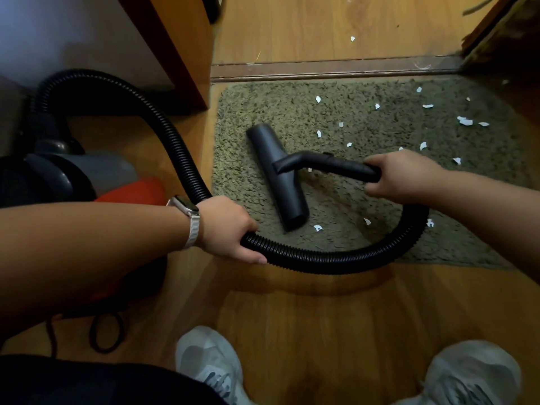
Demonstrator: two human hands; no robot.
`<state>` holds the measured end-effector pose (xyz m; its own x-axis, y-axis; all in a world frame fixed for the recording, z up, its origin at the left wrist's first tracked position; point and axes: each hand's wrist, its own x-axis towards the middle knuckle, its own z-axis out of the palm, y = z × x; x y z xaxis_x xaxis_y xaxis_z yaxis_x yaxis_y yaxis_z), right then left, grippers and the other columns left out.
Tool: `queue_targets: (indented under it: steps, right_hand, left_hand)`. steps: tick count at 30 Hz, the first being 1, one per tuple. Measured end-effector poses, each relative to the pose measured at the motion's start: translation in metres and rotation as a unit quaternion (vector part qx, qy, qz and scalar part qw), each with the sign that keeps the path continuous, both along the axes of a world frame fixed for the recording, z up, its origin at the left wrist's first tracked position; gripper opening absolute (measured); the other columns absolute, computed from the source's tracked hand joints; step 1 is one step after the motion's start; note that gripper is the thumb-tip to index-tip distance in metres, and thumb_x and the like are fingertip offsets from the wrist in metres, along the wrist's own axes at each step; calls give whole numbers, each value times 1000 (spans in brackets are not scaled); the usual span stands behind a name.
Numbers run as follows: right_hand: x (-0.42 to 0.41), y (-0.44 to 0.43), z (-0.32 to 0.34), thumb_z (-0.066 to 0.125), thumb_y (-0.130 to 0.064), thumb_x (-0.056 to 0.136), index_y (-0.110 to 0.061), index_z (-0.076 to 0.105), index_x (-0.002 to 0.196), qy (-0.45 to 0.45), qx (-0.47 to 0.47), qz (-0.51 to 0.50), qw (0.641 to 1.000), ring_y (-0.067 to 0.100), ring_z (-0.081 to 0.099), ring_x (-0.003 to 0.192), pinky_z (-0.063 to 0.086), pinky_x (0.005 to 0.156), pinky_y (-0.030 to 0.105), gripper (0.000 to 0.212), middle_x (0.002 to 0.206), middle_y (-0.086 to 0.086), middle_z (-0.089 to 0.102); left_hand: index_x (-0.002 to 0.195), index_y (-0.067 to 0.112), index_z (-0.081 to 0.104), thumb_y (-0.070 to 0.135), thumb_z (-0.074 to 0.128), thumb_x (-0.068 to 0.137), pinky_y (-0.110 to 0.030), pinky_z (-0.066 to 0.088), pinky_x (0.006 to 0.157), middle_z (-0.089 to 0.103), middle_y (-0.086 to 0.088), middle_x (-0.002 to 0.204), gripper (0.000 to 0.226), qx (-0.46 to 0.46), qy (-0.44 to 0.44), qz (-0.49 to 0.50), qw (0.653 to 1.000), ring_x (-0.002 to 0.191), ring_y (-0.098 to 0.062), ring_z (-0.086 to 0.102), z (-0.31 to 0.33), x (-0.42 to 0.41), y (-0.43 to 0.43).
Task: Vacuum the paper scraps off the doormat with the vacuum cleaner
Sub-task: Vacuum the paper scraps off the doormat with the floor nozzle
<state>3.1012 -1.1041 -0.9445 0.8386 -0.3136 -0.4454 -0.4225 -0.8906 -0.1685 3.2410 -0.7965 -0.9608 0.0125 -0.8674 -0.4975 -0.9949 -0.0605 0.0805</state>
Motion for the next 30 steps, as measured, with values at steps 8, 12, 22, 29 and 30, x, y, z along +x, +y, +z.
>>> queue_targets:
  steps: [8, 12, 22, 29, 30]
  right_hand:
    - [14, -6, -5, 69, -38, 80, -27, 62, 91, -19, -3, -64, 998, 24, 57, 76, 38, 58, 30, 17, 75, -5, 59]
    - [17, -8, -6, 69, -40, 80, -26, 62, 90, -21, -1, -66, 998, 24, 58, 77, 38, 57, 29, 19, 76, -3, 61]
    - [15, -6, 9, 66, -40, 82, -29, 60, 92, 21, -8, 33, 999, 21, 56, 72, 38, 57, 29, 16, 72, -8, 58]
    - [17, -38, 37, 62, -40, 87, -29, 57, 99, 42, -78, 44, 995, 24, 55, 71, 38, 55, 29, 17, 74, -6, 53]
    - [15, -42, 39, 61, -41, 87, -30, 56, 98, 44, -80, 47, 995, 24, 55, 71, 38, 55, 29, 17, 73, -6, 53]
  left_hand:
    - [81, 25, 56, 96, 10, 65, -37, 56, 64, 61, 6, 70, 86, 2, 4, 2, 1000, 63, -18, 60, -4, 7, 0]
    - [79, 26, 53, 95, 14, 67, -37, 56, 63, 61, 6, 69, 80, 13, 0, 11, 1000, 62, -18, 60, 0, 11, -3]
    - [77, 27, 51, 95, 19, 65, -35, 55, 62, 58, 7, 66, 77, 2, 3, 17, 1000, 61, -16, 59, 1, 10, -28]
    - [77, 25, 54, 94, 25, 70, -33, 55, 60, 57, 7, 64, 75, -28, -16, 40, 999, 58, -15, 59, 4, 16, -67]
    - [76, 25, 54, 94, 25, 69, -33, 55, 60, 56, 7, 63, 75, -29, -18, 44, 998, 58, -15, 59, 4, 15, -71]
